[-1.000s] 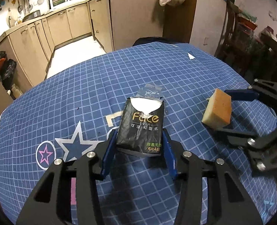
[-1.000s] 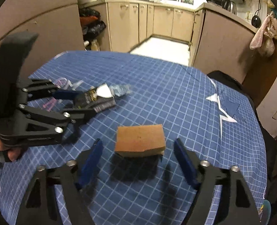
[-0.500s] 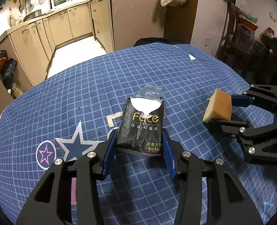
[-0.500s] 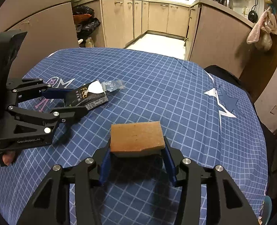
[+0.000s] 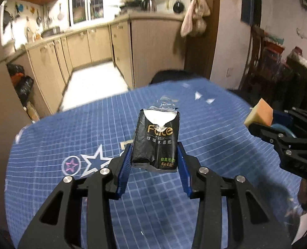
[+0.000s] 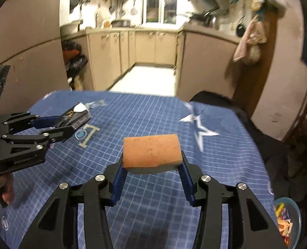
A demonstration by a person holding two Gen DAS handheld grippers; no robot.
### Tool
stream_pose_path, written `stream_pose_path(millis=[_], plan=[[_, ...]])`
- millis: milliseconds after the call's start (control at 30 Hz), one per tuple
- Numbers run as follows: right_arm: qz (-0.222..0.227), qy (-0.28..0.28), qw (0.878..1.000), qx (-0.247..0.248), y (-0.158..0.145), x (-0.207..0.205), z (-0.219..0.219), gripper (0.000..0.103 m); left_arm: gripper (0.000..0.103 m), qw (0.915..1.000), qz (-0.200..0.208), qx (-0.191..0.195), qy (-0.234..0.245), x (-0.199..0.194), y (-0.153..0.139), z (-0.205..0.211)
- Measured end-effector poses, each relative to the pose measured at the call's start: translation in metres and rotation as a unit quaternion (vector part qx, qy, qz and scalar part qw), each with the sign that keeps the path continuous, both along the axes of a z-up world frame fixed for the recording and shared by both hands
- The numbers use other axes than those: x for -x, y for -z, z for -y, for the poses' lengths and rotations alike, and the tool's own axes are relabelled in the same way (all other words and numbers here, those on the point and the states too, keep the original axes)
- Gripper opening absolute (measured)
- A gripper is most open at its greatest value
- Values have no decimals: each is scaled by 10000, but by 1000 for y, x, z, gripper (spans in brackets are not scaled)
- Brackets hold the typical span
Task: Collect trash
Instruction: 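Carry the tissue pack and sponge with both tools over the bucket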
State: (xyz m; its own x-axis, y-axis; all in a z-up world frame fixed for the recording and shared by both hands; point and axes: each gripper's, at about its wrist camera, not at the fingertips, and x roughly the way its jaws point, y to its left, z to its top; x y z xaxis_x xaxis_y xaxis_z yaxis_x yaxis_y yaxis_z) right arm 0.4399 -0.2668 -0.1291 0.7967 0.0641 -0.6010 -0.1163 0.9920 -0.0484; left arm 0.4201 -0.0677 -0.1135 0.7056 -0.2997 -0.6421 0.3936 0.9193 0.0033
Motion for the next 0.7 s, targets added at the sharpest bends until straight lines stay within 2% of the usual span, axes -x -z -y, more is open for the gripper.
stream_pose_path(millis=[167,300,467,700], plan=[[484,385,9981,21,-30,56,8,48,40,9978,617,169,-158,62,-39,6],[822,738,9939,60,-50,113,21,48,40,9952,905,331,-163,103,-56,15],[1059,1124,9879,129,-67,190,45,48,40,9922,1123,523,131,155,-70,43],[1288,1786,9750,300,-81,309,87,48,40,9847,1292,712,932,225,-78,101]])
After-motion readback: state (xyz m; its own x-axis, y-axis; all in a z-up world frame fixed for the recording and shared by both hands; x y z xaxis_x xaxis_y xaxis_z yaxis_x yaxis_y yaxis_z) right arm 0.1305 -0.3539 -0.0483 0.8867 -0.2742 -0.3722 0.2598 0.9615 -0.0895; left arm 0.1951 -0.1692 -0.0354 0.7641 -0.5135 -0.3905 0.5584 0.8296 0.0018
